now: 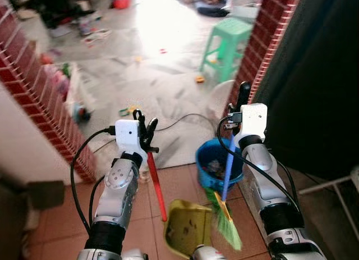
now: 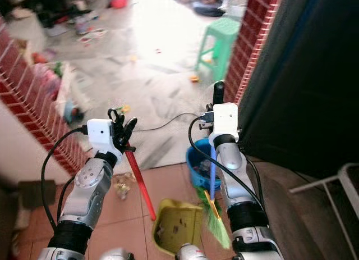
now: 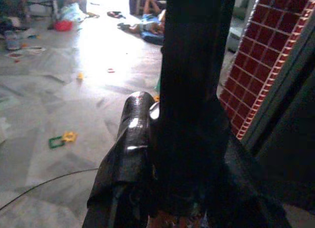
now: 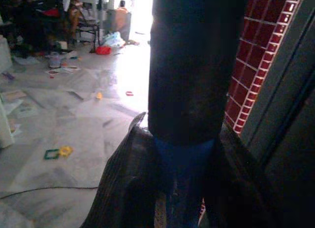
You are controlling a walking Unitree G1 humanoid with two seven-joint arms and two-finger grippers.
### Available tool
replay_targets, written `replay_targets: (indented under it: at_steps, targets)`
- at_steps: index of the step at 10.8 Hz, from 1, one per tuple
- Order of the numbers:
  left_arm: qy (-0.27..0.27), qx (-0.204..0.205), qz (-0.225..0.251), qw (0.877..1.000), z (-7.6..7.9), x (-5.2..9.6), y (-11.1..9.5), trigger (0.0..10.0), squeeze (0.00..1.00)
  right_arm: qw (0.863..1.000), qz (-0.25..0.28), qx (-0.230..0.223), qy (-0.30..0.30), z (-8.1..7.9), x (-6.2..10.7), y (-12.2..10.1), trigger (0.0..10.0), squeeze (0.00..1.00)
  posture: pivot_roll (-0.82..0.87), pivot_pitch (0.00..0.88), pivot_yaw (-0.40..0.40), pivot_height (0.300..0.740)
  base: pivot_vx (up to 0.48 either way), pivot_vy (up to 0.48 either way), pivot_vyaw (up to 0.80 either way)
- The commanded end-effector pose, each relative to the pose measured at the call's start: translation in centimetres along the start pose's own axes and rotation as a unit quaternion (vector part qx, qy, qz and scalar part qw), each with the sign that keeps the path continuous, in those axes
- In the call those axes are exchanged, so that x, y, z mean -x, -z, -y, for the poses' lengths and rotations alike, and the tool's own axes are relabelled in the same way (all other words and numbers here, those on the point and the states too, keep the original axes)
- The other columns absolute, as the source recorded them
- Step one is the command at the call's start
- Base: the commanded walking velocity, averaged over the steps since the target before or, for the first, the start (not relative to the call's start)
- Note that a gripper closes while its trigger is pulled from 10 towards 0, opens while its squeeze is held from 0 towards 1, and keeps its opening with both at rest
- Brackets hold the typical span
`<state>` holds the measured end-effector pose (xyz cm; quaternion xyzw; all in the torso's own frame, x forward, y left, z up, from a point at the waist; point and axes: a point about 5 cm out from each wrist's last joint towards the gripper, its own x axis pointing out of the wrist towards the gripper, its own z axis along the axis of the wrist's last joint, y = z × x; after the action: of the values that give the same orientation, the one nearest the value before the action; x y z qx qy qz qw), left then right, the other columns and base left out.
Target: Sweep floor
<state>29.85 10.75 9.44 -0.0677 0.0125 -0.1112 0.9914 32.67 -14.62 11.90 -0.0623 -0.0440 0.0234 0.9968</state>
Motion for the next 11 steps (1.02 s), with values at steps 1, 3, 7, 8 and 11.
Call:
replay_targets:
  at_steps: [1, 3, 7, 8, 11]
  targets:
    - [0.011, 0.007, 0.024, 1.000, 0.44, -0.21, -1.16, 10.0, 0.00, 1.000, 0.012, 0.001, 0.002, 0.27, -0.36, -0.61, 10.0, 0.00, -0.03, 0.000, -0.006, 0.740, 0.000, 0.000, -0.80]
    - [0.006, 0.012, 0.022, 1.000, 0.40, -0.08, -1.10, 10.0, 0.00, 1.000, 0.012, 0.001, -0.001, 0.34, -0.34, -0.60, 10.0, 0.00, -0.04, 0.000, -0.011, 0.740, 0.000, 0.000, -0.80]
    - [0.011, 0.014, 0.027, 0.999, 0.71, 0.14, -1.27, 10.0, 0.00, 1.000, 0.016, -0.002, -0.006, 0.34, -0.24, -0.71, 10.0, 0.00, -0.04, 0.000, -0.017, 0.740, 0.000, 0.000, -0.33]
    - [0.011, 0.012, 0.027, 0.999, 0.76, 0.19, -1.30, 10.0, 0.00, 1.000, 0.015, -0.002, -0.007, 0.37, -0.21, -0.70, 10.0, 0.00, -0.03, 0.000, -0.017, 0.740, 0.000, 0.000, 0.00]
    - [0.034, -0.015, 0.038, 0.999, 1.17, 0.19, -1.82, 10.0, 0.00, 1.000, 0.016, -0.004, -0.010, 0.02, -0.42, -0.79, 10.0, 0.00, -0.02, 0.003, -0.011, 0.740, 0.000, 0.000, 0.00]
